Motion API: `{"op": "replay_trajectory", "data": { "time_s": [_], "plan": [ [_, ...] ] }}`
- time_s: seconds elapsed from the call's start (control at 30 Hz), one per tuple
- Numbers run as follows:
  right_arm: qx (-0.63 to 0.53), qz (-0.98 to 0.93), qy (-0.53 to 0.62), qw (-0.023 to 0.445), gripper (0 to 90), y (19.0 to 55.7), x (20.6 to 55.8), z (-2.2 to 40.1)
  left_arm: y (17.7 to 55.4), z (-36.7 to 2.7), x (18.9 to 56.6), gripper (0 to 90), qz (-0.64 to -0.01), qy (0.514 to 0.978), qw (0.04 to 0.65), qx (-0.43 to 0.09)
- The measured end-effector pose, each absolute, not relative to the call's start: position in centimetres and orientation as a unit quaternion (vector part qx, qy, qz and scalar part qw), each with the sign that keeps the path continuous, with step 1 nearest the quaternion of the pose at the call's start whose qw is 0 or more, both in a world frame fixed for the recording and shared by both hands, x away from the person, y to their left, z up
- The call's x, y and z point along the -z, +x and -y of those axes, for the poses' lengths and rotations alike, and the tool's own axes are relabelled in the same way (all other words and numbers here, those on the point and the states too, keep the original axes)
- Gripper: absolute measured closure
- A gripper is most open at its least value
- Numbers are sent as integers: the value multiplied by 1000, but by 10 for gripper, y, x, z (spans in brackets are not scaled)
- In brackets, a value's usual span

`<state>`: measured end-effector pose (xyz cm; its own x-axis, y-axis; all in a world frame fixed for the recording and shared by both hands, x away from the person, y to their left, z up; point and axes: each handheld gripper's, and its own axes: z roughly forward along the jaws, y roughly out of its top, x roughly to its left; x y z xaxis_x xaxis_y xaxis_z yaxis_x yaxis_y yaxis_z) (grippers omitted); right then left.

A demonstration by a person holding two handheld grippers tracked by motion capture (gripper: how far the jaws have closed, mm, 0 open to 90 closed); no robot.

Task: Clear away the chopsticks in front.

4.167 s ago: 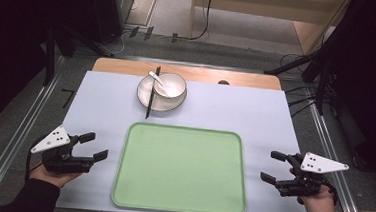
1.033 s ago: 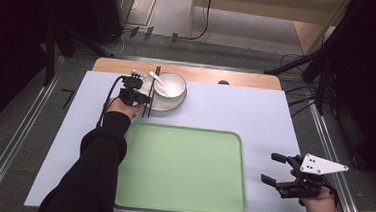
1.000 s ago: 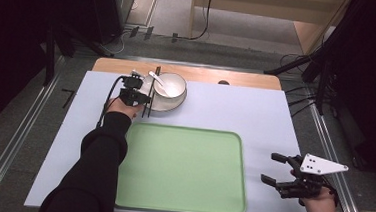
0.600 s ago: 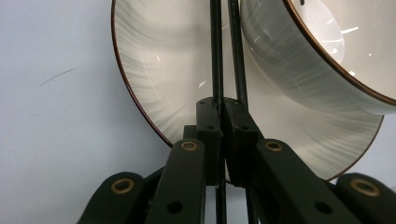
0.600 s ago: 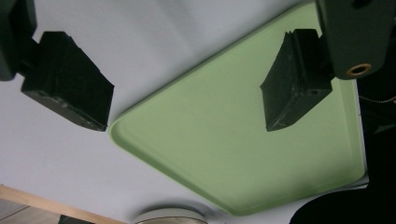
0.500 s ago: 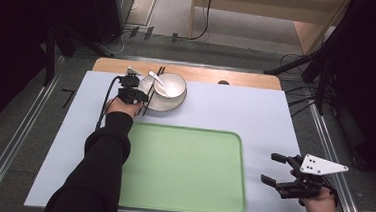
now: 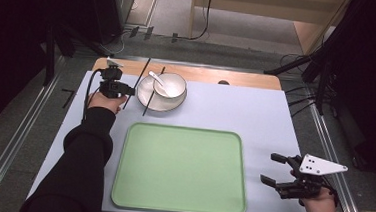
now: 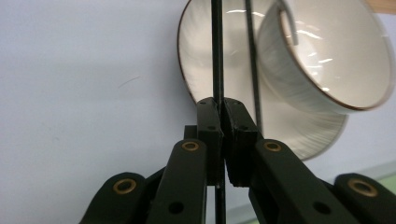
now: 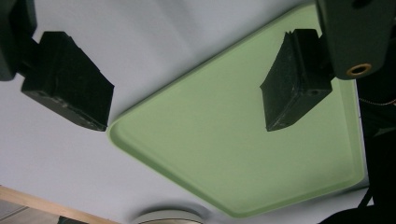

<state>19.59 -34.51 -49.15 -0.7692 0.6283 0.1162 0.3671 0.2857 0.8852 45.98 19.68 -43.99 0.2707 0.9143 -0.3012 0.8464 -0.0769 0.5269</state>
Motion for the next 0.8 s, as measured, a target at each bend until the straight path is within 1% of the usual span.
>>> {"op": "replay_trajectory", "data": {
  "time_s": [0.2, 0.43, 0.6, 0.8],
  "plan": [
    [-508, -792, 311, 130, 172, 196, 491, 345, 442, -194, 419, 862, -575, 744, 335, -58],
    [-508, -793, 310, 132, 172, 196, 491, 344, 417, -188, 408, 861, -547, 762, 344, -40],
    [-508, -792, 310, 134, 172, 196, 490, 344, 398, -184, 411, 862, -531, 773, 345, -23],
    [-507, -793, 310, 135, 172, 196, 491, 344, 370, -177, 422, 861, -507, 791, 342, -4]
  ]
}}
